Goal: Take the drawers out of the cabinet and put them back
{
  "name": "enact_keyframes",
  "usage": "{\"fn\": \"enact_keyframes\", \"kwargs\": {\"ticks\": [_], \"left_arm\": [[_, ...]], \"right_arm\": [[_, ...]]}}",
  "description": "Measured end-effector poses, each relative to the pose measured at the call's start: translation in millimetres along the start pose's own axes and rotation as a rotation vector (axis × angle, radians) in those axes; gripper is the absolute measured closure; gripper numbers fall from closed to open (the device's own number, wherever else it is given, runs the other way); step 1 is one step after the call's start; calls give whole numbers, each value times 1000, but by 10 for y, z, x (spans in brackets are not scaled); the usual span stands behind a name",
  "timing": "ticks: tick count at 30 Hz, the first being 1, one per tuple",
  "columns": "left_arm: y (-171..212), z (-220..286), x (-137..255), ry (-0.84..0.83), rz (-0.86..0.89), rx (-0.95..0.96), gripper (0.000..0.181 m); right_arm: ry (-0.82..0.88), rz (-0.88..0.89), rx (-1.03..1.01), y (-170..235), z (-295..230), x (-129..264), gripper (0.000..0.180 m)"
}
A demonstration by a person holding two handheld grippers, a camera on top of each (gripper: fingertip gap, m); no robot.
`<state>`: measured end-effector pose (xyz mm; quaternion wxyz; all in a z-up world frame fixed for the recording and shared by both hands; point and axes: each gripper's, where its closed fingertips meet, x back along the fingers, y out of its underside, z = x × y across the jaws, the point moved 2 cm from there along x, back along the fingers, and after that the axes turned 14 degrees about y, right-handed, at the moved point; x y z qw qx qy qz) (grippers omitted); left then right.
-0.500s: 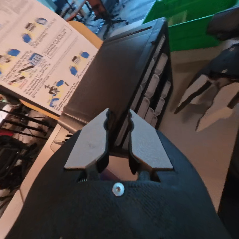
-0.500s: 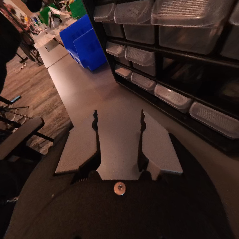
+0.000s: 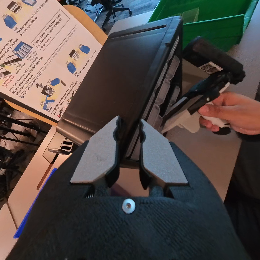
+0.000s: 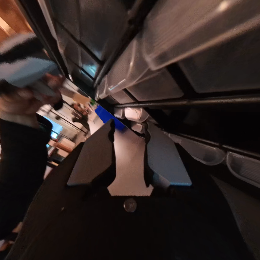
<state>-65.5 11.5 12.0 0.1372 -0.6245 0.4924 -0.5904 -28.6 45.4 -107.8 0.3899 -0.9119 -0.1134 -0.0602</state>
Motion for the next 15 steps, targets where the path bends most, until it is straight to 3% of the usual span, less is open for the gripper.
{"fn": "enact_keyframes", "kwargs": {"ticks": [3, 10, 15], "left_arm": [[-3, 4, -1, -11, -12, 0, 156], [-2, 4, -2, -13, -6, 6, 155], [-4, 4, -2, -13, -14, -5, 156]], "right_arm": [[41, 18, -24, -25, 62, -14, 166], [16, -7, 10, 100, -13, 78, 171], [-68, -181, 270, 599, -216, 400, 180]]}}
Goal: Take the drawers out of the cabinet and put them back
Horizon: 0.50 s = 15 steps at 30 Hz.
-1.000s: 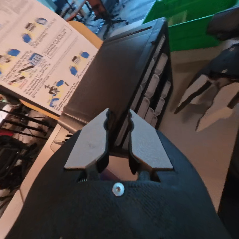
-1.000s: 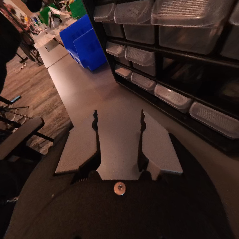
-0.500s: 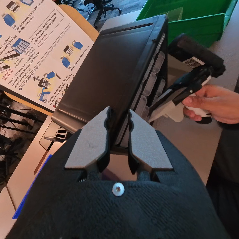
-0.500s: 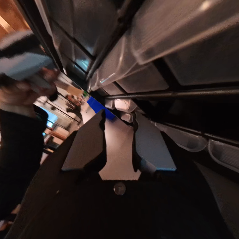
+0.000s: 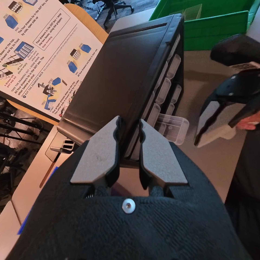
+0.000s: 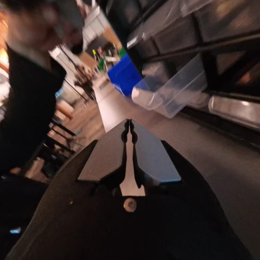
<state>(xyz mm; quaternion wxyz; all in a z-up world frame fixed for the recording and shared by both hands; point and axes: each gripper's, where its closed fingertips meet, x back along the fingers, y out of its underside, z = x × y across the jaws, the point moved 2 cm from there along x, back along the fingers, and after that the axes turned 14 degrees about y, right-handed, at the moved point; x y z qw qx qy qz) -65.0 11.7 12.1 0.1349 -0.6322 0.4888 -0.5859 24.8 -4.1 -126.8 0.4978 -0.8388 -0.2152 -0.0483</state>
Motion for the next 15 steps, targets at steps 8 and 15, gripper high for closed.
{"fn": "enact_keyframes", "kwargs": {"ticks": [8, 15], "left_arm": [[2, 5, 1, -9, 12, 20, 155], [-6, 0, 4, 0, -37, 13, 156]], "right_arm": [[418, 22, 586, -324, 313, 283, 130], [563, -214, 1228, -395, 337, -41, 113]]}}
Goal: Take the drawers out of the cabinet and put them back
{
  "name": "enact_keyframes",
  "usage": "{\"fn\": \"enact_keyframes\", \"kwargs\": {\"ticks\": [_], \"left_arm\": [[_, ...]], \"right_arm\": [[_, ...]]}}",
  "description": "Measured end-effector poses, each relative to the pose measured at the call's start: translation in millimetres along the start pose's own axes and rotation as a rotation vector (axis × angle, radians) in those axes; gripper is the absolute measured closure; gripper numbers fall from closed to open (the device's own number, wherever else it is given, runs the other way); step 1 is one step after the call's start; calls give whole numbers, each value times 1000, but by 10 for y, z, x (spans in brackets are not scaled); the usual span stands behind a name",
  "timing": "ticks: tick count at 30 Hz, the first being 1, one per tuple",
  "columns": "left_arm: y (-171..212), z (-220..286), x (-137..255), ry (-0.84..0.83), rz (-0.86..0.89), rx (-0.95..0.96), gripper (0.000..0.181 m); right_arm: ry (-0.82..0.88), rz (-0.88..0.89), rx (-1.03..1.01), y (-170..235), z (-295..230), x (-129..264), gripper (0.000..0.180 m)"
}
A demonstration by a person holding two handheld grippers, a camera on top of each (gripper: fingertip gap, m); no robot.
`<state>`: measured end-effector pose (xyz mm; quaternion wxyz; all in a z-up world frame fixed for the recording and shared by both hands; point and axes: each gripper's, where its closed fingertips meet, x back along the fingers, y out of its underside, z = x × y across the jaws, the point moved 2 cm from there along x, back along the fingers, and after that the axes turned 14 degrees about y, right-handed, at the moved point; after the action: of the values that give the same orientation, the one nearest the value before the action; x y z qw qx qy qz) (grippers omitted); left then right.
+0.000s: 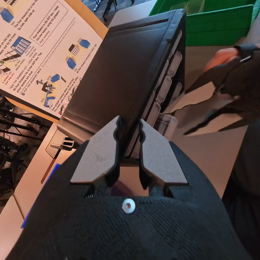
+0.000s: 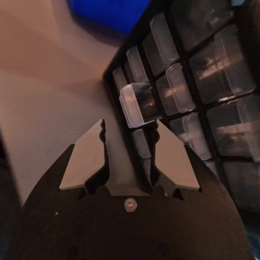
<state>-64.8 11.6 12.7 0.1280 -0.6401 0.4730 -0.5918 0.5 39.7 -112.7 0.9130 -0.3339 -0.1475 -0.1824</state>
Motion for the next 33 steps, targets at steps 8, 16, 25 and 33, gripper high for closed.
{"fn": "enact_keyframes", "kwargs": {"ticks": [8, 16, 25, 33], "left_arm": [[3, 3, -1, -6, 10, 0, 156], [1, 4, -2, -9, 0, -2, 156], [1, 6, -4, -15, 1, 8, 156], [-1, 13, -3, -32, -12, -13, 157]], "right_arm": [[178, -56, 301, -56, 167, -54, 144], [147, -104, 331, -50, 96, -100, 163], [7, -96, 266, -124, -67, -56, 130], [73, -135, 255, -37, -114, -148, 154]]}}
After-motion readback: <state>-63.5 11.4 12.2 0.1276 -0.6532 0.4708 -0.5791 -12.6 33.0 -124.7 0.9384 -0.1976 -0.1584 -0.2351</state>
